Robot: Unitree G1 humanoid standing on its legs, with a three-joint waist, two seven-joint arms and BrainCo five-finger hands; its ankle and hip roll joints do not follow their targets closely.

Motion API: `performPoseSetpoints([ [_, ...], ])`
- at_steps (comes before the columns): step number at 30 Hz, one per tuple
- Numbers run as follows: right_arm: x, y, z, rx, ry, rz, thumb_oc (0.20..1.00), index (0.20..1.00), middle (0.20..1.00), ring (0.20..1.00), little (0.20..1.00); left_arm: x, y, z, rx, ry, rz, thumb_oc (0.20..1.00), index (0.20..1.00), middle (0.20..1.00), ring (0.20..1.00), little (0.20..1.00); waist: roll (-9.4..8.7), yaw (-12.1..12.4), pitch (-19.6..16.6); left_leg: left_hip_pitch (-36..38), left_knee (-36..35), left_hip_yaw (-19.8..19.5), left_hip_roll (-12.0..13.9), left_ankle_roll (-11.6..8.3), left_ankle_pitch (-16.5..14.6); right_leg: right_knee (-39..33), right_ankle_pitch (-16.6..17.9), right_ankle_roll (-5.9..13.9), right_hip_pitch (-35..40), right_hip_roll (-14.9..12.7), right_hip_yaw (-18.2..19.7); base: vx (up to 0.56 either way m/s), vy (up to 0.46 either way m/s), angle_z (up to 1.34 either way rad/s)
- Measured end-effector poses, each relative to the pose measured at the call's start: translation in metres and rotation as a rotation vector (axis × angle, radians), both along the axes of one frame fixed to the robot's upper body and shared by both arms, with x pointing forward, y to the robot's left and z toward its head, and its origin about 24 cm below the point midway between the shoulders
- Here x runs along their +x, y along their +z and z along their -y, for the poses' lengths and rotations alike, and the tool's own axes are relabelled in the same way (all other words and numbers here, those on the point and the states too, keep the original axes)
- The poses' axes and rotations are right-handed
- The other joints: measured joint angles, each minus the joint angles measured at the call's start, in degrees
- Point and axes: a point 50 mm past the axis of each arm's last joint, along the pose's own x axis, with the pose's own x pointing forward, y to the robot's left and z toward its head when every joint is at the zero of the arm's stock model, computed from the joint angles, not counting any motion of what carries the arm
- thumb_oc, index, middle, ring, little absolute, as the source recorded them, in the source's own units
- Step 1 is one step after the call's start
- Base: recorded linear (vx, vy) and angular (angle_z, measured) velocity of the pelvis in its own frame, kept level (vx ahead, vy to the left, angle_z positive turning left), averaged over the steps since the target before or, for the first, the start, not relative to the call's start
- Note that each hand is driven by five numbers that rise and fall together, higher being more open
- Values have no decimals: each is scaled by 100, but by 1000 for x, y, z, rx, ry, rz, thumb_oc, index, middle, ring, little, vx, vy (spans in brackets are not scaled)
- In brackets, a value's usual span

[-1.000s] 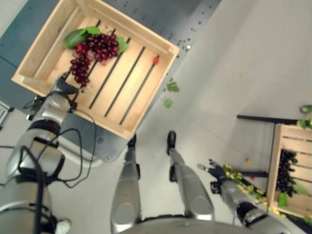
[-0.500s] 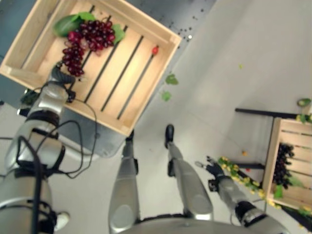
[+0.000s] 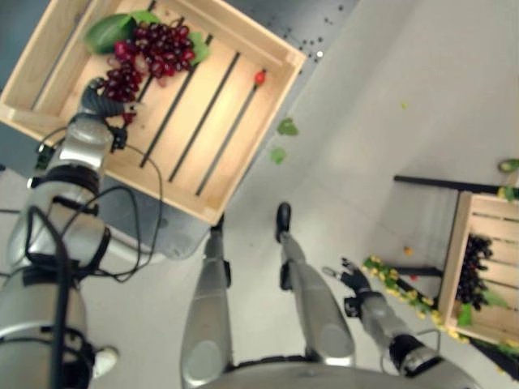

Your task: Pick up the fruits from the basket on one side to the basket on the other side

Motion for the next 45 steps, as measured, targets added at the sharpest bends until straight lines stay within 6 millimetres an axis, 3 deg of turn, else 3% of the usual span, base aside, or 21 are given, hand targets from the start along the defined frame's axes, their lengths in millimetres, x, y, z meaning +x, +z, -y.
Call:
performPoseSetpoints([
  [15, 2, 4, -2, 18, -2, 32, 1000, 1000, 1000, 1000, 1000, 3, 9, 5, -5, 18, 38, 1000, 1000, 1000, 1000, 1000, -2, -171, -1, -200, 52, 76, -1, 9, 6, 90, 8, 10, -247, -4, 66, 2, -2, -1],
  [22, 2, 5, -1, 17, -2, 46, 1000, 1000, 1000, 1000, 1000, 6, 15, 13, 166, 27, 7, 1000, 1000, 1000, 1000, 1000, -5, -185, -3, -385, 139, 81, -3, 14, 9, 182, 11, 14, -436, -5, 77, 0, 0, 0],
  [23, 2, 5, -1, 17, -3, 45, 1000, 1000, 1000, 1000, 1000, 6, 15, 13, 192, 31, -2, 282, 282, 282, 282, 282, -5, -187, -3, -389, 139, 88, -5, 19, 13, 186, 13, 18, -443, -7, 86, 0, 0, 0],
  [24, 1, 5, -1, 17, -2, 45, 1000, 1000, 1000, 1000, 1000, 6, 15, 13, 202, 34, -6, 200, 200, 200, 200, 200, -5, -190, -3, -388, 140, 91, -5, 20, 14, 188, 14, 19, -444, -7, 91, 0, 0, 0],
  [45, 2, 8, -2, 25, 3, 79, 1000, 1000, 1000, 1000, 1000, 12, 8, 27, 219, 22, -7, 200, 200, 200, 200, 200, -23, -309, -11, -482, 224, 111, 0, 40, 27, 306, 33, 28, -574, 1, 189, -2, -2, -1],
])
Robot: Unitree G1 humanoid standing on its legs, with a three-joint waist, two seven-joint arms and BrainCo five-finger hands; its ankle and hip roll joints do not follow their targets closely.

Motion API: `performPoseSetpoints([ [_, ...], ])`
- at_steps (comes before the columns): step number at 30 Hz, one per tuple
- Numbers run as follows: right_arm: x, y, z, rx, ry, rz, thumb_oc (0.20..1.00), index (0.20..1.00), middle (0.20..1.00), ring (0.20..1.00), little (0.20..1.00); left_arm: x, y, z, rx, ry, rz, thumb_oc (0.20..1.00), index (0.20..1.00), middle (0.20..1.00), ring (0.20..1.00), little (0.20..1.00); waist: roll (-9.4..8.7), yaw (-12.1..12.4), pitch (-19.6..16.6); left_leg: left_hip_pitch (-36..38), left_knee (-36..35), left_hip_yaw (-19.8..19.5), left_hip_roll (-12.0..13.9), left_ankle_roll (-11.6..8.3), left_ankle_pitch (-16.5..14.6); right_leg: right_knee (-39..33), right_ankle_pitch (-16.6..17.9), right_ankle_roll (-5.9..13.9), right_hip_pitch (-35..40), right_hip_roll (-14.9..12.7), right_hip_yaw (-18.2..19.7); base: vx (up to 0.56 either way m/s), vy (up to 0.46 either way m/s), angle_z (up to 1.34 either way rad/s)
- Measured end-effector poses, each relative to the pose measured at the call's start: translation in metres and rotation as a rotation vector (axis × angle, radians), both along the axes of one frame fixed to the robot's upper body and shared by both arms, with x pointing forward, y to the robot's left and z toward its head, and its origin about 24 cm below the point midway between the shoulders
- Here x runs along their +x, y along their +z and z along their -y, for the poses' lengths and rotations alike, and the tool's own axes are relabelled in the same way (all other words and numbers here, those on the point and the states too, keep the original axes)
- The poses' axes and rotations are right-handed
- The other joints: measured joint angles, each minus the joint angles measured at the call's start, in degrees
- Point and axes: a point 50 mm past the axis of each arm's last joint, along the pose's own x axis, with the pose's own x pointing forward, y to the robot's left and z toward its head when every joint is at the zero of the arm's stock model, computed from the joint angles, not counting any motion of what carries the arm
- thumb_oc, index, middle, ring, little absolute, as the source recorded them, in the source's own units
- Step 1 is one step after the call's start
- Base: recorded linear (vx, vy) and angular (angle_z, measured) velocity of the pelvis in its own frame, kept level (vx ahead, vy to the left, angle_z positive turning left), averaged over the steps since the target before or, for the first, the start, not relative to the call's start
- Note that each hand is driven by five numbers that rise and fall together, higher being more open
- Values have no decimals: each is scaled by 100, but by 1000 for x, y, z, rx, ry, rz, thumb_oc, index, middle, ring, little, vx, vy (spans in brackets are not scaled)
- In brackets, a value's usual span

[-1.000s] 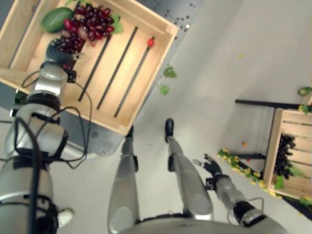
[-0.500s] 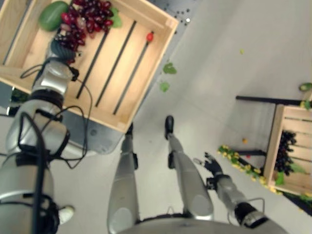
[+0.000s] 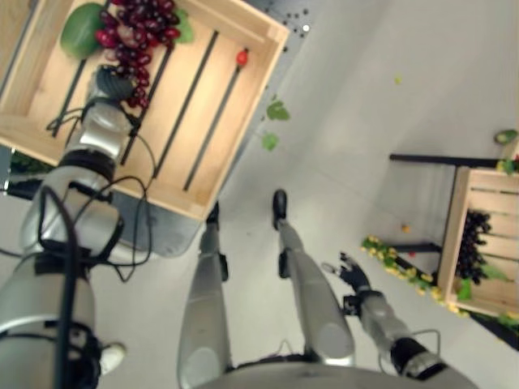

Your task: Pick up the fruits from the basket on one side to the basket on the other side

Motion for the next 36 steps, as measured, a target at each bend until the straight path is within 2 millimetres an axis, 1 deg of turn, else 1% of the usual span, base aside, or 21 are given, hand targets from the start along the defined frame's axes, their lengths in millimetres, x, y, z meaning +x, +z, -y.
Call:
performPoseSetpoints([
  [5, 0, 0, 0, 0, 1, -1, 1000, 1000, 1000, 1000, 1000, 0, -5, 1, -41, -9, 10, 200, 200, 200, 200, 200, -9, -4, -4, 4, 23, 1, 2, 13, 12, 0, 30, -2, 13, 2, 6, 0, 0, 0],
  [11, -1, -1, 0, -1, 0, -5, 1000, 1000, 1000, 1000, 1000, 0, -7, 2, -75, -14, 16, 200, 200, 200, 200, 200, -83, -8, -17, 7, 49, 2, 3, 14, 12, 0, 51, -1, 24, 4, 7, 0, 0, 0],
  [12, -2, -1, 0, -2, -1, -7, 1000, 1000, 1000, 1000, 1000, 0, -7, 2, -82, -18, 15, 752, 752, 752, 752, 752, -103, -5, -21, 7, 72, 2, 2, 15, 12, 0, 54, -1, 35, 4, 8, 0, 0, 0],
  [13, -2, -1, 0, -2, -1, -7, 1000, 1000, 1000, 1000, 1000, 0, -8, 2, -82, -18, 13, 1000, 1000, 1000, 1000, 1000, -106, -5, -23, 7, 77, 2, 2, 15, 12, 0, 54, 0, 39, 4, 8, 0, 0, 0],
  [17, -4, -3, 1, -5, -3, -16, 1000, 1000, 1000, 1000, 1000, 2, -10, 5, -105, -37, 6, 1000, 1000, 1000, 1000, 1000, -108, -5, -24, 10, 96, 1, 1, 15, 12, 0, 67, 1, 49, 6, 10, 0, 0, 0],
  [22, -5, -4, 2, -6, -5, -22, 1000, 1000, 1000, 1000, 1000, 5, -10, 13, -234, -75, 46, 1000, 1000, 1000, 1000, 1000, -130, -2, -38, 10, 95, 1, -6, 15, 11, 0, 77, 10, 55, 0, 11, 0, 0, 0],
  [25, -5, -4, 1, -6, -4, -22, 1000, 1000, 1000, 1000, 1000, 5, -10, 15, -271, -87, 58, 1000, 1000, 1000, 1000, 1000, -165, -4, -61, 10, 95, 1, -8, 15, 12, 0, 82, 12, 54, 0, 13, 0, 0, 0],
  [31, -7, -5, 1, -3, -6, -27, 1000, 1000, 1000, 1000, 1000, 6, -11, 18, -278, -96, 58, 1000, 1000, 1000, 1000, 1000, -287, -1, -139, 10, 94, 1, -19, 14, 11, 0, 82, 15, 52, -8, 17, 0, 0, 0],
  [36, -12, -8, 1, -2, -10, -43, 1000, 1000, 1000, 1000, 1000, 7, -12, 19, -289, -96, 62, 1000, 1000, 1000, 1000, 1000, -313, 2, -156, 7, 95, 4, -31, 13, 8, 0, 84, 20, 42, -14, 30, 0, 0, 0],
])
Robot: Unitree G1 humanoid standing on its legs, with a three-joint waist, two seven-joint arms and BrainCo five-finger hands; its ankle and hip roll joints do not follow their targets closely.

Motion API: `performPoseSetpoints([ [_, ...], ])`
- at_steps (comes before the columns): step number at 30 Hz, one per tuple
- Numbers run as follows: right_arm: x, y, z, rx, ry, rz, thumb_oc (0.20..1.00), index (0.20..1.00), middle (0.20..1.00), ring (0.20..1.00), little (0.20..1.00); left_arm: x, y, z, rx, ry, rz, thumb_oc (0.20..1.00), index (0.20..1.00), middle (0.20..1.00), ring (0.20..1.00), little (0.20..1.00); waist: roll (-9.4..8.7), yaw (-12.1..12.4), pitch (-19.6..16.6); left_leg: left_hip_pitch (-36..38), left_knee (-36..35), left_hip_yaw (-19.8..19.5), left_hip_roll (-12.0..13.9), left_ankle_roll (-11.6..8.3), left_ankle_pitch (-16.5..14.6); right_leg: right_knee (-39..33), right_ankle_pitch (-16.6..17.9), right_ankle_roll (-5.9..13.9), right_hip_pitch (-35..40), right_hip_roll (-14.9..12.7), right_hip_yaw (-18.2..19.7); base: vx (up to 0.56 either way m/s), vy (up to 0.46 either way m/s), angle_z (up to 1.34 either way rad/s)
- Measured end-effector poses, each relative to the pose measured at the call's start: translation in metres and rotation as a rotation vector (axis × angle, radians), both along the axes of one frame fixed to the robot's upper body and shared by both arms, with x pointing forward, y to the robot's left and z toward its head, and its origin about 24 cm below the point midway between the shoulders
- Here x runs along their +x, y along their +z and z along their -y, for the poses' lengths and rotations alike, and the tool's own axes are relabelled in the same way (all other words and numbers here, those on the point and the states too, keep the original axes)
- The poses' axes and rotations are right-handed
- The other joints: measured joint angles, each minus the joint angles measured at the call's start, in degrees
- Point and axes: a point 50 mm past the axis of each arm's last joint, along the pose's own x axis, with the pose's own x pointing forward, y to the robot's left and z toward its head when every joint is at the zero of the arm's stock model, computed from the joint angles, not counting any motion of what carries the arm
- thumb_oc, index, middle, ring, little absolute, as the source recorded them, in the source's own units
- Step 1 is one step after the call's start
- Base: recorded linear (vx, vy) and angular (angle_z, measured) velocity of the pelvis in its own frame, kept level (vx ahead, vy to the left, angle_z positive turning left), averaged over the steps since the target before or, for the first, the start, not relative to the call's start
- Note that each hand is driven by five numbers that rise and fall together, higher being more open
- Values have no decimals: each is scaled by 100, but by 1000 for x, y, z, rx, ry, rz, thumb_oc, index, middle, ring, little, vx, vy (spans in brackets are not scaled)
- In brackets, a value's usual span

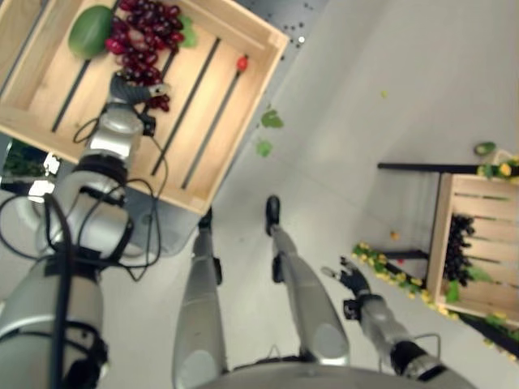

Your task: Pick up the fruits from the basket on one side to the basket on the other side

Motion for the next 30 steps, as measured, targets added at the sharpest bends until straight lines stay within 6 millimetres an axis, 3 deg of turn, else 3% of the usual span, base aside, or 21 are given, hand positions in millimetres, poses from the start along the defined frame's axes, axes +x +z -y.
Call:
performPoseSetpoints([
  [1, -1, -1, 0, 0, -1, -3, 1000, 1000, 1000, 1000, 1000, 0, 0, 0, -3, 0, 1, 1000, 1000, 1000, 1000, 1000, 0, -3, 0, -1, 0, 1, 0, -1, -1, 0, 0, 1, -3, 0, 2, 0, 0, 0],
  [2, -3, -2, 0, 0, -2, -8, 1000, 1000, 1000, 1000, 1000, 0, 0, 0, -14, 1, 5, 940, 940, 940, 940, 940, -9, -3, -6, -10, 0, 7, 0, -6, -5, 0, -2, 5, -18, 0, 9, -5, -1, -4],
  [3, -4, -2, 0, 0, -3, -10, 1000, 1000, 1000, 1000, 1000, 0, 1, 0, -22, 5, 10, 200, 200, 200, 200, 200, -27, -1, -18, -27, -1, 24, 1, -9, -6, 0, -16, 25, -44, 0, 27, -5, -1, -6],
  [8, -4, -2, 0, 2, -3, -9, 1000, 1000, 1000, 1000, 1000, -1, 4, -2, -28, 29, 37, 200, 200, 200, 200, 200, -113, -11, -75, -105, 3, 133, 1, 1, 0, 0, 15, 59, -165, -7, 137, -2, -5, -9],
  [16, -10, -5, 0, 4, -8, -21, 1000, 1000, 1000, 1000, 1000, 7, -8, 24, -85, -44, 27, 200, 200, 200, 200, 200, -126, -104, -84, -111, 1, 137, 3, 4, -1, 0, 14, 61, -177, -3, 145, 0, 0, 0],
  [30, -11, -5, 0, 4, -8, -22, 1000, 1000, 1000, 1000, 1000, 7, -6, 25, -150, -57, 56, 200, 200, 200, 200, 200, -123, -149, -81, -101, 5, 150, 25, 12, 6, 0, 48, 16, -178, 15, 151, 0, 0, 0],
])
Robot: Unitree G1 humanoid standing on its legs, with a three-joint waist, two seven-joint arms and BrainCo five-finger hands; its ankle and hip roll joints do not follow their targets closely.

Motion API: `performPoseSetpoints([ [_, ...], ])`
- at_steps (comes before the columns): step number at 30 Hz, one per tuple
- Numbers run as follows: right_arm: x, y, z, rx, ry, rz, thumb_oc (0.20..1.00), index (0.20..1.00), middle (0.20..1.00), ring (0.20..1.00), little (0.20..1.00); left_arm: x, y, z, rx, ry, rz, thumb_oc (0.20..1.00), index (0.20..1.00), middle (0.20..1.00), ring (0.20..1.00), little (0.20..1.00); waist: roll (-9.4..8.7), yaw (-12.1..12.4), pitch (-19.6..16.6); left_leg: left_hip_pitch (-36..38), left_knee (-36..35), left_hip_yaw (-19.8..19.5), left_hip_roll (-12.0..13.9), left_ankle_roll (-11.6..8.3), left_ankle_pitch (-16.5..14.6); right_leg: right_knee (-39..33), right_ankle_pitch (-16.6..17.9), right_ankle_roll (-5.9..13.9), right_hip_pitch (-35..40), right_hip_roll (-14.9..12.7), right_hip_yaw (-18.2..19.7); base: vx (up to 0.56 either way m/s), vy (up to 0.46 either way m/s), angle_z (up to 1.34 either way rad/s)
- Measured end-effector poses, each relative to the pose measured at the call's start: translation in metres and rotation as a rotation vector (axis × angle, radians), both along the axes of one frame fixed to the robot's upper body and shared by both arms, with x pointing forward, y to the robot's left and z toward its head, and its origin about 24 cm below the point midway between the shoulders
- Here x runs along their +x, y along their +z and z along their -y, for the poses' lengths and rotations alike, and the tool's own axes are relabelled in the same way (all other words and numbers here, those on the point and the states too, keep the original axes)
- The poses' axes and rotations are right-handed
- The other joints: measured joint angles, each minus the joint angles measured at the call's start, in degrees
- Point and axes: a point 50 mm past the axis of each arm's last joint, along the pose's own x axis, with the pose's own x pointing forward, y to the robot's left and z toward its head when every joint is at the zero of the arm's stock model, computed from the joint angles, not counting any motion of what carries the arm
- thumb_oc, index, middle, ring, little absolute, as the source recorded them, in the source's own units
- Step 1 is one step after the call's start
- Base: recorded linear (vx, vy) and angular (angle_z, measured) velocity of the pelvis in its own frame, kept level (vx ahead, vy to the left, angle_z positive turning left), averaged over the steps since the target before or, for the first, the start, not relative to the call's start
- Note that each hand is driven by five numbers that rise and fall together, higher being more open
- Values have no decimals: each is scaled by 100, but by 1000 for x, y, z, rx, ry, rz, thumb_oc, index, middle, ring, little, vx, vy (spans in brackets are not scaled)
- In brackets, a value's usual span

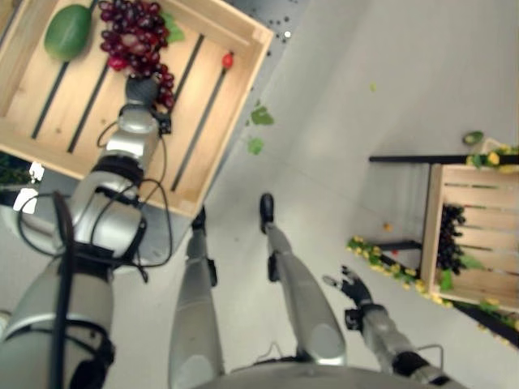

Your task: Pick up the fruits from the basket on one side to the basket on the other side

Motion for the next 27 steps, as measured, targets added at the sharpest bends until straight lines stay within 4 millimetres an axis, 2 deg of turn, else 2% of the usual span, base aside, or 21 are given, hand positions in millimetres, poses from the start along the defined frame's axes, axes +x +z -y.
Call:
performPoseSetpoints([
  [6, -1, 0, 0, 0, 0, -1, 1000, 1000, 1000, 1000, 1000, -4, -8, 7, 14, -71, 31, 200, 200, 200, 200, 200, 8, 40, 5, 76, -2, 0, 6, 1, 2, 0, 7, -8, 68, 0, -9, 0, 0, 0],
  [10, -4, -2, 1, -2, -3, -11, 1000, 1000, 1000, 1000, 1000, -10, -11, 18, 25, -163, 80, 200, 200, 200, 200, 200, 19, 158, 13, 101, -1, -8, 16, 0, 2, 0, 8, -9, 93, 6, -14, 0, 0, 0],
  [14, -5, -2, 2, -2, -6, -13, 1000, 1000, 1000, 1000, 1000, -26, -15, 21, -30, -242, 153, 200, 200, 200, 200, 200, 41, 181, 28, 105, -1, -15, 12, -1, 2, -3, 7, -8, 106, 0, -18, 0, 0, 0],
  [17, -6, -2, 3, -1, -12, -13, 1000, 1000, 1000, 1000, 1000, -34, -17, 25, -38, -288, 189, 200, 200, 200, 200, 200, 102, 305, 68, 110, -2, -26, 13, -2, 1, -5, 5, -7, 126, 2, -37, -2, -3, 1],
  [21, -5, -1, 4, -9, -10, -5, 1000, 1000, 1000, 1000, 1000, -53, -21, 20, -71, -322, 236, 200, 200, 200, 200, 200, 154, 338, 103, 110, -1, -51, 15, -6, -1, -6, -7, 9, 134, 3, -58, 0, 0, 0],
  [27, -6, -2, 9, -12, -33, -11, 1000, 1000, 1000, 1000, 1000, -66, -24, 16, -79, -343, 252, 200, 200, 200, 200, 200, 212, 380, 143, 147, -2, -89, 13, 13, 15, -6, -1, 0, 195, -3, -102, 2, -5, 2],
])
